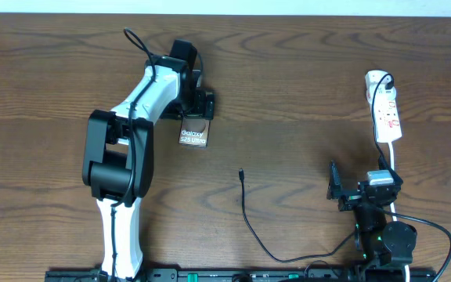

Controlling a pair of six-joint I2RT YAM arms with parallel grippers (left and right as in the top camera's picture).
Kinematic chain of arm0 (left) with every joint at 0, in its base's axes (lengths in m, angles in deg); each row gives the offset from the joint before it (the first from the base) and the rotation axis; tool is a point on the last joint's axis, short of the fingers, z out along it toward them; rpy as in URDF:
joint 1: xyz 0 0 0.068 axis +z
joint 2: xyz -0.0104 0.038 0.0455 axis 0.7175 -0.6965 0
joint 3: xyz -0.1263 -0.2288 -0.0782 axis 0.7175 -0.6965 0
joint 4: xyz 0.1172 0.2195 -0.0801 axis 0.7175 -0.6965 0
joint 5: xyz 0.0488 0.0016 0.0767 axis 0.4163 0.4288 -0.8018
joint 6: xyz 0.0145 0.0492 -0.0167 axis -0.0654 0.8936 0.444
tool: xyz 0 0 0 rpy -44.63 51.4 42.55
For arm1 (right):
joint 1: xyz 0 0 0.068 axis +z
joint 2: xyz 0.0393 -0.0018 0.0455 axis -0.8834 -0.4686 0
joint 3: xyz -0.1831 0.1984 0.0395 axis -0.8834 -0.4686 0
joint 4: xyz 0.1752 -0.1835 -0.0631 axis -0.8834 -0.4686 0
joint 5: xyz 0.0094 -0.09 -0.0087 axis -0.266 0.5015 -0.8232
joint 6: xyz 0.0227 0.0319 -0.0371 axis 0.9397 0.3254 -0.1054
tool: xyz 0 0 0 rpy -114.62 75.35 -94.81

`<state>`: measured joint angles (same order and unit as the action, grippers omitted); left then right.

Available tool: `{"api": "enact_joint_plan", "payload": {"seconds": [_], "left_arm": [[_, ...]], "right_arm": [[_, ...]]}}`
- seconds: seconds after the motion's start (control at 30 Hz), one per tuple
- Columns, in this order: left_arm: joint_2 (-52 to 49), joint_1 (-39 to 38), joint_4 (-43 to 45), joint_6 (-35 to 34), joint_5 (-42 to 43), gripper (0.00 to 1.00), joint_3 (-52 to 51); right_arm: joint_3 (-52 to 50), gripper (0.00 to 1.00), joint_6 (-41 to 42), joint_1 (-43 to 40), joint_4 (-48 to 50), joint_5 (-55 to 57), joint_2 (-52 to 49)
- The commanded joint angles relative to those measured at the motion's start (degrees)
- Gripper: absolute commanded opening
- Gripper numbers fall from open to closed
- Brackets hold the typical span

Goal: Plug charger to phone and switch on socket
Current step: 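Lower the left gripper and grasp the phone's top edge, lifting it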

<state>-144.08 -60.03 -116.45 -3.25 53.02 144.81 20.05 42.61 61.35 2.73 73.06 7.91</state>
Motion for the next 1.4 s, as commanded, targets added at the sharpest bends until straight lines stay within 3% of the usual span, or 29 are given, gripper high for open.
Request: {"api": "enact_joint_plan", "payload": {"seconds": [0.0, 0.17, 0.73, 0.87, 1.0, 1.03, 1.13, 1.23, 1.37], "left_arm": [[-2.10, -1.14, -0.02, 0.39, -3.93, 0.98, -3.06], [-2.10, -2.91, 0.74, 0.31, -7.76, 0.98, -3.91], [-2.10, -3.39, 4.90, -1.77, -6.97, 0.98, -8.46], [-2.10, -3.39, 4.61, -1.86, -6.97, 0.82, -8.46], [-2.10, -3.43, 4.20, -2.82, -6.97, 0.77, -8.46], [-2.10, -3.43, 4.11, -3.19, -6.97, 0.78, -8.46], [-2.10, -3.43, 4.04, -4.00, -6.97, 1.00, -8.46], [-2.10, -3.43, 3.41, -3.98, -6.99, 0.99, -8.52], [-2.10, -3.43, 2.99, -4.00, -6.99, 0.83, -8.76]], "right_arm": [[-0.09, 0.99, -0.33, 0.37, -0.15, -0.13, 0.31], [-0.09, 0.99, -0.33, 0.37, -0.17, -0.13, 0.31], [-0.09, 0.99, -0.33, 0.37, -0.17, -0.15, 0.31], [-0.11, 0.99, -0.33, 0.37, -0.17, -0.13, 0.31], [-0.09, 0.99, -0.33, 0.37, -0.17, -0.15, 0.31], [-0.09, 0.99, -0.33, 0.37, -0.17, -0.13, 0.31], [-0.09, 0.99, -0.33, 0.37, -0.17, -0.15, 0.31], [-0.11, 0.99, -0.33, 0.37, -0.17, -0.13, 0.31], [-0.09, 0.99, -0.33, 0.37, -0.17, -0.15, 0.31]]}}
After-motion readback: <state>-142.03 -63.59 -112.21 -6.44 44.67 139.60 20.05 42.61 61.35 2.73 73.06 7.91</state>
